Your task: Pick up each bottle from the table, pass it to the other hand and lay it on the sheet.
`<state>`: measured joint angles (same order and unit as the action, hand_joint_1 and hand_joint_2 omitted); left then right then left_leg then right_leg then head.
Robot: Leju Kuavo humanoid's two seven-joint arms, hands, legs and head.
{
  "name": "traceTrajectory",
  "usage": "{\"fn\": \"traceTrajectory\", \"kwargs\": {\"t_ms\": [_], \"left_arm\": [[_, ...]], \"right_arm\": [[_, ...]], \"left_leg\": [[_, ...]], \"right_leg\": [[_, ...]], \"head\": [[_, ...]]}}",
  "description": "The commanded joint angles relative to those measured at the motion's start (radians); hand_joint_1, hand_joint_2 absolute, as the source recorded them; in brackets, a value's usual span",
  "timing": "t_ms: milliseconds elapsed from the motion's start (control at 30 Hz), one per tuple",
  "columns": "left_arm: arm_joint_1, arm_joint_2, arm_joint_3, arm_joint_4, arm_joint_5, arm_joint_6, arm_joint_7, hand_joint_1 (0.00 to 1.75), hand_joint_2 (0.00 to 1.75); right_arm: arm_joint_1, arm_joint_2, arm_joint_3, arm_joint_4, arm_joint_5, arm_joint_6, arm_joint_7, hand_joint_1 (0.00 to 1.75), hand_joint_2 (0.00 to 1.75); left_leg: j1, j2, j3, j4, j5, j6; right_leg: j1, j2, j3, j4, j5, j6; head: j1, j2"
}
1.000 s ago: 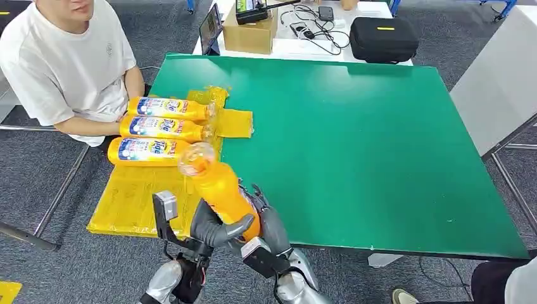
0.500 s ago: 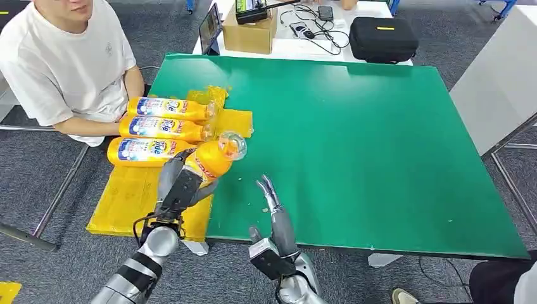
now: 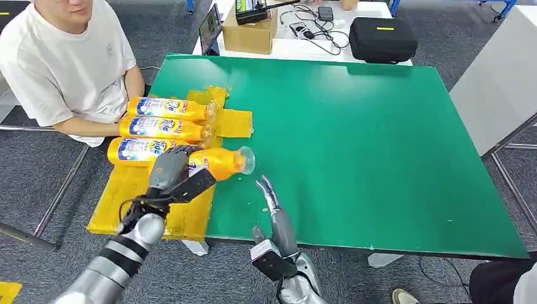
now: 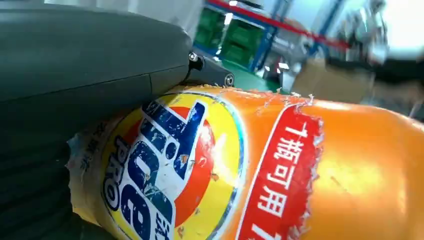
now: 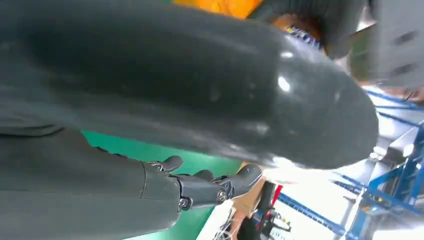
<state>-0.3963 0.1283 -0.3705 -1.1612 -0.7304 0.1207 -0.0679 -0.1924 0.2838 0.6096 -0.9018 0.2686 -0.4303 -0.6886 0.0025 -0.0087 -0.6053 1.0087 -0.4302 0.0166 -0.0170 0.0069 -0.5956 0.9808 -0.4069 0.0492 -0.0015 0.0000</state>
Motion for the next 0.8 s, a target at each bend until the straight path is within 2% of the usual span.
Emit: {"fn": "traceTrajectory", "kwargs": {"t_ms": [33, 100, 200, 300, 433, 467, 500, 567, 600, 667, 800], "left_arm": [[-0.108, 0.216, -0.186, 0.162, -0.239, -0.136, 0.018, 1.75, 1.75], [-0.114, 0.194, -0.192, 0.187, -0.249, -0.141, 0.029, 1.75, 1.75], [-0.148, 0.127, -0.177, 0.28, -0.245, -0.137, 0.042, 1.75, 1.75], [-0.167, 0.107, -0.176, 0.336, -0.25, -0.112, 0.047, 1.75, 1.75], [-0.189, 0.1, -0.166, 0.388, -0.205, -0.18, 0.041, 1.75, 1.75], [-0.2, 0.096, -0.164, 0.404, -0.184, -0.214, 0.047, 0.86, 1.75], [-0.208, 0.089, -0.152, 0.419, -0.156, -0.246, 0.06, 0.21, 1.75], [-0.208, 0.089, -0.152, 0.419, -0.156, -0.246, 0.06, 0.21, 1.75], [-0.213, 0.087, -0.155, 0.432, -0.148, -0.263, 0.067, 0.02, 1.75], [-0.215, 0.102, -0.176, 0.443, -0.121, -0.296, 0.069, 0.0, 1.75], [-0.223, 0.096, -0.133, 0.505, -0.032, -0.339, 0.084, 0.0, 1.75]], "right_arm": [[-0.031, -0.005, -0.058, 0.014, -0.004, 0.061, -0.002, 0.0, 0.0], [-0.038, -0.004, -0.06, 0.018, -0.005, 0.069, -0.002, 0.0, 0.0], [-0.044, 0.001, -0.073, 0.027, -0.005, 0.083, 0.001, 0.0, 0.0], [-0.039, 0.003, -0.081, 0.032, -0.014, 0.085, 0.002, 0.0, 0.0], [-0.037, 0.002, -0.075, 0.053, -0.001, 0.079, -0.003, 0.0, 0.0], [-0.037, 0.002, -0.074, 0.057, -0.002, 0.079, -0.007, 0.0, 0.0], [-0.036, 0.003, -0.078, 0.06, -0.005, 0.074, -0.008, 0.0, 0.0], [-0.036, 0.003, -0.078, 0.06, -0.005, 0.074, -0.008, 0.0, 0.0], [-0.037, 0.006, -0.085, 0.064, -0.009, 0.073, -0.007, 0.0, 0.0], [-0.04, 0.009, -0.09, 0.082, -0.006, 0.076, -0.01, 0.0, 0.0], [-0.043, 0.011, -0.074, 0.099, 0.011, 0.086, -0.01, 0.0, 0.0]], "left_leg": [[0.0, 0.002, 0.003, -0.001, -0.001, -0.001], [0.0, 0.003, 0.003, -0.001, -0.001, -0.001], [0.001, 0.0, 0.003, 0.0, -0.001, -0.001], [0.001, -0.003, 0.003, 0.0, -0.001, -0.001], [0.001, -0.001, 0.003, -0.001, -0.001, -0.001], [0.0, -0.001, 0.002, 0.0, -0.001, -0.001], [0.0, -0.002, 0.002, -0.001, 0.0, -0.001], [0.0, -0.003, 0.003, -0.001, 0.0, -0.001], [0.001, -0.003, 0.005, -0.001, -0.001, -0.001], [0.0, -0.002, 0.005, -0.001, 0.0, -0.001], [0.0, 0.0, 0.007, -0.002, 0.0, -0.001]], "right_leg": [[0.001, 0.002, 0.002, 0.0, -0.001, -0.002], [0.001, 0.002, 0.002, 0.0, -0.001, -0.002], [0.001, -0.002, 0.003, 0.0, -0.002, -0.002], [0.002, -0.003, 0.004, -0.001, -0.002, -0.002], [0.001, -0.001, 0.004, -0.002, -0.001, -0.002], [0.001, -0.001, 0.003, -0.001, -0.001, -0.002], [0.0, -0.001, 0.003, -0.001, -0.001, -0.002], [0.0, -0.002, 0.004, -0.001, -0.001, -0.002], [0.001, -0.002, 0.006, -0.002, -0.001, -0.003], [0.0, -0.001, 0.006, -0.001, 0.0, -0.002], [0.0, 0.0, 0.006, -0.002, 0.0, -0.002]], "head": [[0.0, 0.0], [-0.001, 0.0], [0.0, 0.0], [0.0, 0.0], [0.0, 0.0], [0.0, 0.0], [0.0, 0.0], [0.0, 0.0], [0.0, 0.0], [0.0, 0.0], [0.0, 0.0]]}}
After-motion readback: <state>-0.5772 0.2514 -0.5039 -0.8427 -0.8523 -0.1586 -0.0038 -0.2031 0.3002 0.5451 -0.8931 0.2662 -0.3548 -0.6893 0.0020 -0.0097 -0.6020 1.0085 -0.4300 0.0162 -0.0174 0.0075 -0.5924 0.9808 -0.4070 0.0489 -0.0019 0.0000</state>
